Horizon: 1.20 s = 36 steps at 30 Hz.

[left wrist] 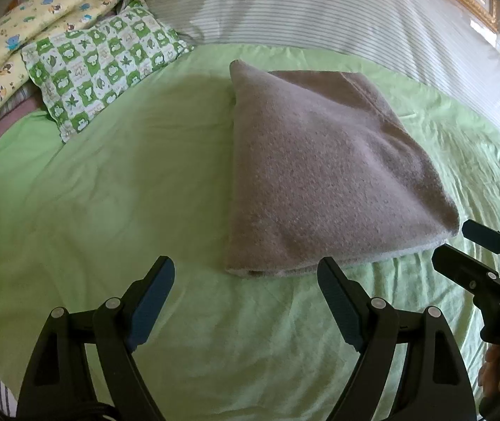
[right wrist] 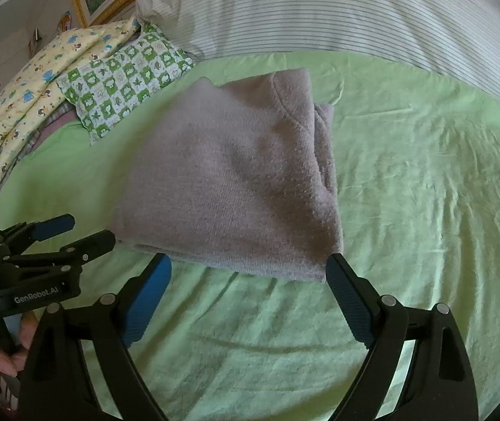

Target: Fold small clothes

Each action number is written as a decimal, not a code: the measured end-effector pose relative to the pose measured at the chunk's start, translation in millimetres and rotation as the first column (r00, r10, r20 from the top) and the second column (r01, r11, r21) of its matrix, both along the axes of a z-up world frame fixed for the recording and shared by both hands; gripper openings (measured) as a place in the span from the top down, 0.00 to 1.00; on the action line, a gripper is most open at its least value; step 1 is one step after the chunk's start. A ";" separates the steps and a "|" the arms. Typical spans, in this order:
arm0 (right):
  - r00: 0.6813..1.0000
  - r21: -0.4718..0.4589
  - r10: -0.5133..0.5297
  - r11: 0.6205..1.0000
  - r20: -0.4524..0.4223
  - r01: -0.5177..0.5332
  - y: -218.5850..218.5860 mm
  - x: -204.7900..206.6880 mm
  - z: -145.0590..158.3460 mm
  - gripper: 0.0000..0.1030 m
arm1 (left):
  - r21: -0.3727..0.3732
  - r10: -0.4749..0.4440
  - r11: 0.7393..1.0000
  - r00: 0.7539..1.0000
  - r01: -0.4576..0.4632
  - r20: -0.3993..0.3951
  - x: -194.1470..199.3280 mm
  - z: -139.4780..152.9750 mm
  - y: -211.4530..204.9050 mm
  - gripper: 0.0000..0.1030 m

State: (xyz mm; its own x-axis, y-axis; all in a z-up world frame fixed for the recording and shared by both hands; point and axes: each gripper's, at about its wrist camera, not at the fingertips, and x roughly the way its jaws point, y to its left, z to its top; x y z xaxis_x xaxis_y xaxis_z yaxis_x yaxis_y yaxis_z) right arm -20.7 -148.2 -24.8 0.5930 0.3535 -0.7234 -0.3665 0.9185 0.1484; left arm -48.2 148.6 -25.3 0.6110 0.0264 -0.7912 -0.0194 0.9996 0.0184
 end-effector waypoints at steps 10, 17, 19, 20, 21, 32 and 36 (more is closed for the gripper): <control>1.000 0.001 -0.003 1.000 0.002 0.003 1.3 -0.1 -0.1 0.13 | -0.003 -0.001 1.000 1.000 0.001 0.003 -0.1 1.5 -1.1 0.18; 1.000 0.000 -0.007 1.000 0.006 0.007 3.0 -0.2 0.3 0.13 | -0.006 -0.009 1.000 1.000 0.009 0.000 0.7 2.3 -2.5 0.18; 1.000 -0.001 -0.005 1.000 0.007 0.005 3.2 0.5 1.2 0.13 | -0.007 -0.010 1.000 1.000 0.010 0.002 0.7 2.6 -2.7 0.18; 1.000 0.000 -0.006 1.000 0.007 0.006 3.5 0.2 1.2 0.13 | -0.009 -0.010 1.000 1.000 0.010 0.002 0.3 2.9 -3.1 0.18; 1.000 0.000 -0.006 1.000 0.007 0.006 3.7 0.0 1.2 0.13 | -0.008 -0.008 1.000 1.000 0.008 0.004 -0.5 3.2 -3.4 0.18; 1.000 0.001 -0.005 1.000 0.014 0.005 5.8 0.8 4.1 0.13 | -0.001 -0.010 1.000 1.000 0.010 0.023 -4.1 8.7 -5.8 0.18; 1.000 0.001 -0.004 1.000 0.011 0.004 5.8 2.3 4.2 0.13 | -0.003 -0.009 1.000 1.000 0.009 0.024 -4.8 8.8 -6.0 0.18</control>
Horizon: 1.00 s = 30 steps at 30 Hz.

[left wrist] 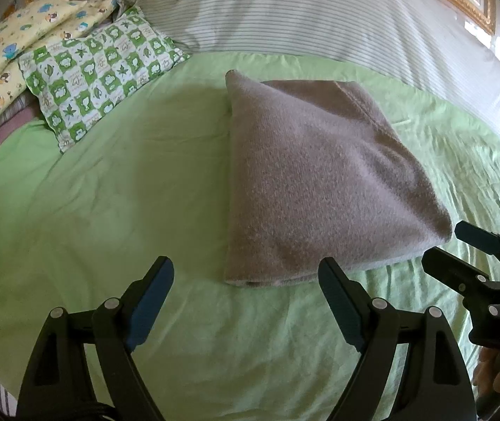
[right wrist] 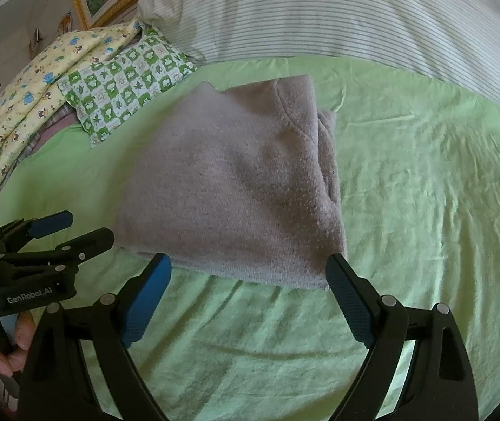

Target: Fold small clothes

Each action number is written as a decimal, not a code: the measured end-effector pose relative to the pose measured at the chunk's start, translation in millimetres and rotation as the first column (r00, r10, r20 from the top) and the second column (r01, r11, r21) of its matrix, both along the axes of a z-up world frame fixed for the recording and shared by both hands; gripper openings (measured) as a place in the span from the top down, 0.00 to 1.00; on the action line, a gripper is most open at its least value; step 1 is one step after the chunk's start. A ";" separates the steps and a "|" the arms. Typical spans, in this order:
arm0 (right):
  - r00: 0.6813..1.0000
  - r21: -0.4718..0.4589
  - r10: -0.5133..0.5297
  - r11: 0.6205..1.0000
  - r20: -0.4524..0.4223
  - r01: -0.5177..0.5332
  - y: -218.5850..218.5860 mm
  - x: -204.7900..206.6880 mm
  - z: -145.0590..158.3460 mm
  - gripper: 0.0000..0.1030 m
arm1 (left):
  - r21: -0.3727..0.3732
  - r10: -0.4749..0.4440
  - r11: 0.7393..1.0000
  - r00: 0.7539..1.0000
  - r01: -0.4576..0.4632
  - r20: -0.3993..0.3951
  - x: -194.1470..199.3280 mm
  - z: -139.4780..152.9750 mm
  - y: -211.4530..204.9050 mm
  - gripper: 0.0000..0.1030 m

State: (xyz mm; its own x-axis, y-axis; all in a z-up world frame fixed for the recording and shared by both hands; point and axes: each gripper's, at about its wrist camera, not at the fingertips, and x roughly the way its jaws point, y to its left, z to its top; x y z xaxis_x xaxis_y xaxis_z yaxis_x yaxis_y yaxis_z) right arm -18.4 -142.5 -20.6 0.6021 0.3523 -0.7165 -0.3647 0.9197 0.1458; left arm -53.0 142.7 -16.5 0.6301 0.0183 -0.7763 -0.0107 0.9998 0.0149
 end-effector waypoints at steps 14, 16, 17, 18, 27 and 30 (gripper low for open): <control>1.000 0.002 -0.005 1.000 0.003 0.005 -2.1 1.8 0.2 0.13 | 0.002 0.000 1.000 1.000 0.000 0.002 0.2 1.6 0.7 0.17; 1.000 0.005 -0.007 1.000 0.003 0.007 -3.1 2.0 0.2 0.13 | -0.001 -0.001 1.000 1.000 0.001 0.002 0.4 1.6 1.0 0.17; 1.000 0.006 -0.006 1.000 0.004 0.006 -3.7 2.5 0.5 0.13 | -0.001 0.000 1.000 1.000 0.000 0.003 0.3 1.9 1.2 0.17; 1.000 0.007 -0.005 1.000 0.005 0.005 -4.2 2.8 0.8 0.13 | -0.001 0.000 1.000 1.000 0.000 0.003 0.8 2.0 1.5 0.17; 1.000 0.008 -0.004 1.000 0.012 0.004 -3.7 2.9 2.7 0.13 | -0.004 0.000 1.000 1.000 0.000 0.008 1.7 4.5 1.4 0.17; 1.000 0.008 -0.004 1.000 0.014 0.004 -4.2 3.2 2.9 0.13 | -0.005 -0.002 1.000 1.000 0.002 0.007 2.0 4.8 1.8 0.17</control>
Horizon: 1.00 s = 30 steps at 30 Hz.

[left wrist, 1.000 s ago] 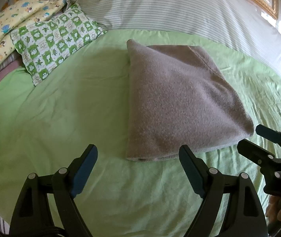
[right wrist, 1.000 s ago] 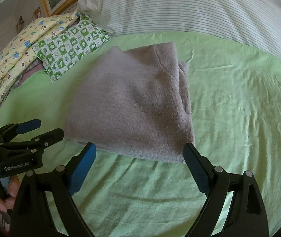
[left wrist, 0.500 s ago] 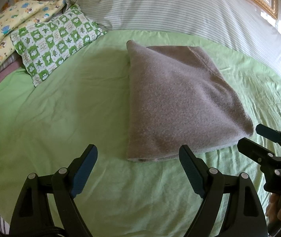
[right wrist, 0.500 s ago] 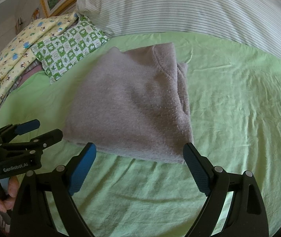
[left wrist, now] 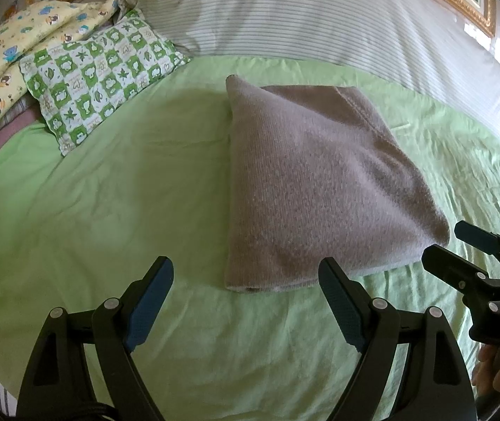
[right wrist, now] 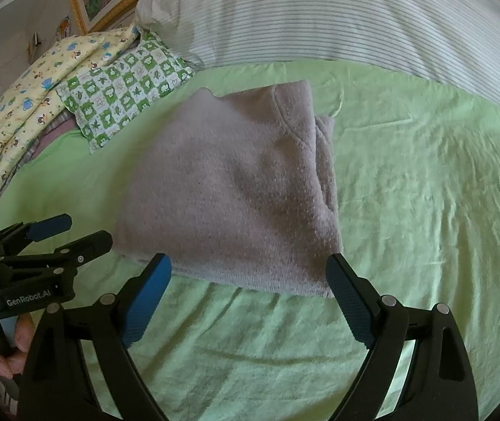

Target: Fold small clothes

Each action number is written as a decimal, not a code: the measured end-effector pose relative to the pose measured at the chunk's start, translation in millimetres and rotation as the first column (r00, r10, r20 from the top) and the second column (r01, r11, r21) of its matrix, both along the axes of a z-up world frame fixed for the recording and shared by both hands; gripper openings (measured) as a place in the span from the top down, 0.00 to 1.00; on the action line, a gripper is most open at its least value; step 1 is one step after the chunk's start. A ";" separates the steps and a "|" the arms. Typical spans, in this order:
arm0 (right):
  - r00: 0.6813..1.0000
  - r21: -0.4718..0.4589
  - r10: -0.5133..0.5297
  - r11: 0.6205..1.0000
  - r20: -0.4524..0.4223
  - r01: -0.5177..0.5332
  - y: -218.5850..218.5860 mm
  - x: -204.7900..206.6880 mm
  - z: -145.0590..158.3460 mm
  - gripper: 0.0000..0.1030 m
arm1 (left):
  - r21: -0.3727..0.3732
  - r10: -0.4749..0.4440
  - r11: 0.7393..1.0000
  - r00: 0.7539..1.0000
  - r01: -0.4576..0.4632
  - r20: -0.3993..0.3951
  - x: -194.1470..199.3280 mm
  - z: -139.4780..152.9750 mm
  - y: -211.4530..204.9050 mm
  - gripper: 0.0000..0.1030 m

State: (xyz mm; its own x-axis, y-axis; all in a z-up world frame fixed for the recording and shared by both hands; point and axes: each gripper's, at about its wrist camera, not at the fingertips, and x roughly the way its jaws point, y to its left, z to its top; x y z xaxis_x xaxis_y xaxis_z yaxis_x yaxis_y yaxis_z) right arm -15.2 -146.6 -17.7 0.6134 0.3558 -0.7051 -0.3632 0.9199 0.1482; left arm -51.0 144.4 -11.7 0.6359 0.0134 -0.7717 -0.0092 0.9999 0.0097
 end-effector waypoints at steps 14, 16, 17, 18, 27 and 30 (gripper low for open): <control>1.000 0.005 -0.004 1.000 0.002 0.004 -1.3 4.7 1.8 0.13 | 0.000 0.006 1.000 1.000 -0.006 0.003 1.4 2.6 -0.2 0.17; 1.000 0.005 -0.002 1.000 0.001 0.002 -1.7 5.8 1.5 0.13 | -0.002 0.004 1.000 1.000 -0.004 0.003 1.7 3.3 0.1 0.17; 1.000 0.006 -0.001 1.000 0.001 0.001 -1.7 5.9 1.7 0.13 | -0.001 0.005 1.000 1.000 -0.005 0.003 1.9 3.6 0.2 0.17; 1.000 0.005 -0.001 1.000 0.002 0.001 -1.4 5.6 1.8 0.13 | 0.000 0.006 1.000 1.000 -0.006 0.003 2.0 4.0 0.2 0.17; 1.000 0.009 -0.001 1.000 0.008 0.001 1.2 8.2 6.1 0.13 | -0.002 0.007 1.000 1.000 -0.007 0.005 3.2 7.2 -1.0 0.16; 1.000 0.010 -0.003 1.000 0.011 0.003 2.9 6.3 6.7 0.13 | -0.003 0.007 1.000 1.000 -0.007 0.006 3.1 8.5 -1.8 0.16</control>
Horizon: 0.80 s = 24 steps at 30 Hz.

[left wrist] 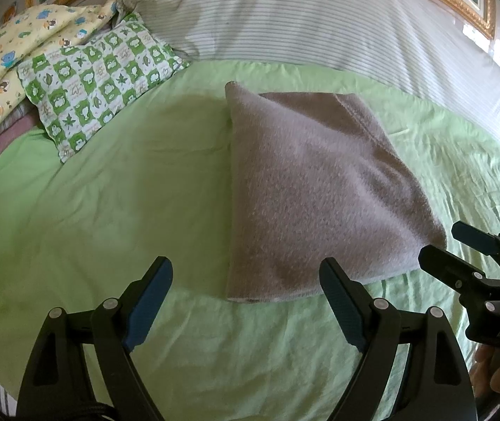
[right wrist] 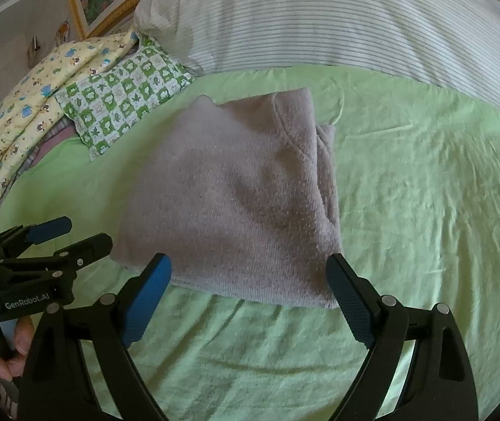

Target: Fold small clothes

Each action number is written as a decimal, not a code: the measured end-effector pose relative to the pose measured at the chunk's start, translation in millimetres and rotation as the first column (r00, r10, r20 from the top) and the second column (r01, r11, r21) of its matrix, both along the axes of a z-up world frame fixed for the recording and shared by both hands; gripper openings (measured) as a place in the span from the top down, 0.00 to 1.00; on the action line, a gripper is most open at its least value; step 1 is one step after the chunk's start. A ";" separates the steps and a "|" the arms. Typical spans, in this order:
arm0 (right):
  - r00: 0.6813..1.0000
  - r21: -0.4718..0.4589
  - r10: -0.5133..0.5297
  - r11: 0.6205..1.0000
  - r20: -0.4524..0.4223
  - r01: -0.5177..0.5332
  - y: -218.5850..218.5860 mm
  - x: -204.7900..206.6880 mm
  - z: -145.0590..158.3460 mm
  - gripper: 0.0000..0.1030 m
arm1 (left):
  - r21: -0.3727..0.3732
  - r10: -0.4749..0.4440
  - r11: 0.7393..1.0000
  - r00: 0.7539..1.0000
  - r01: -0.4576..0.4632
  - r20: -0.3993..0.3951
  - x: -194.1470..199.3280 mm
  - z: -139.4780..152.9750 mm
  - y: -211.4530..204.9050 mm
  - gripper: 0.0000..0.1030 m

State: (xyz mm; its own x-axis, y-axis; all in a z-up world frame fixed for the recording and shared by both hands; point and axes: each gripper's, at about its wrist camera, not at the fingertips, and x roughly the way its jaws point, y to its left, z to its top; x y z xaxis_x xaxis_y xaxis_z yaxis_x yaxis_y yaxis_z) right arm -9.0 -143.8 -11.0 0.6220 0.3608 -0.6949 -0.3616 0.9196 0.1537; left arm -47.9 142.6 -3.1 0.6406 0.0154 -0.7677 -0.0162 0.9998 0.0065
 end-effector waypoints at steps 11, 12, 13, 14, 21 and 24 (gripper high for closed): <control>1.000 0.003 -0.004 1.000 0.001 0.004 -0.3 0.4 1.5 0.13 | 0.002 0.002 1.000 1.000 -0.002 0.000 0.3 2.2 -2.3 0.16; 1.000 0.004 -0.004 1.000 0.001 0.004 -0.7 1.0 2.0 0.13 | 0.001 0.002 1.000 1.000 -0.002 0.000 0.6 2.6 -2.5 0.16; 1.000 0.006 -0.004 1.000 0.002 0.004 -0.9 1.0 2.3 0.13 | 0.002 0.004 1.000 1.000 -0.004 0.000 0.8 2.9 -2.2 0.16; 1.000 0.008 -0.005 1.000 0.002 0.005 -1.3 1.5 2.9 0.13 | 0.002 0.004 1.000 1.000 -0.004 0.000 0.9 3.4 -2.3 0.16; 1.000 0.012 -0.011 1.000 0.007 0.011 -5.1 2.6 4.7 0.13 | 0.004 0.002 1.000 1.000 -0.002 0.007 0.9 5.4 -2.1 0.16; 1.000 0.013 -0.013 1.000 0.006 0.013 -5.9 1.9 4.7 0.13 | 0.006 0.003 1.000 1.000 -0.003 0.008 0.4 6.1 -3.1 0.16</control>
